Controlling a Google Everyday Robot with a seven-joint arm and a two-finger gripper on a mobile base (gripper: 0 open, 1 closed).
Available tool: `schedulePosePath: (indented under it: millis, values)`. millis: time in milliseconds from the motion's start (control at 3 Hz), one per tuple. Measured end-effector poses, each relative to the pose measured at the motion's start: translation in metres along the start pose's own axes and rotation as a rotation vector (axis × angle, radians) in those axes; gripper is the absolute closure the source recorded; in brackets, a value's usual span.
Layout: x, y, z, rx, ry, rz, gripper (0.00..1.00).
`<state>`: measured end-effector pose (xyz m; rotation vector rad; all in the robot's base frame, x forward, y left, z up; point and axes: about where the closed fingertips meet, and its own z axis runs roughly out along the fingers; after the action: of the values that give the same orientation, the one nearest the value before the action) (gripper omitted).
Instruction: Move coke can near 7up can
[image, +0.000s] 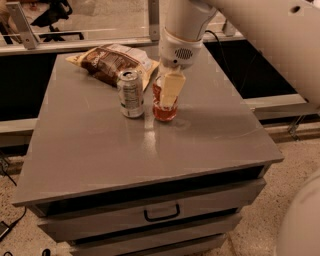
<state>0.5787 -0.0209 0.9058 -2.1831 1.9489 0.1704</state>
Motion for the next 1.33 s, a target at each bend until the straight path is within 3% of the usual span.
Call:
schedulePosePath:
  millis: [667,1000,1333]
  values:
    - [-0.0158,-0.0057,0.0059,-0.017,-0.008,-0.035,0.12]
    - [-0.0147,-0.0064,0.0099,-0.018,-0.013,-0.031,0.0]
    - [-0.0141,-0.0088,0.0066,0.0,-0.019,-0.03,0.0]
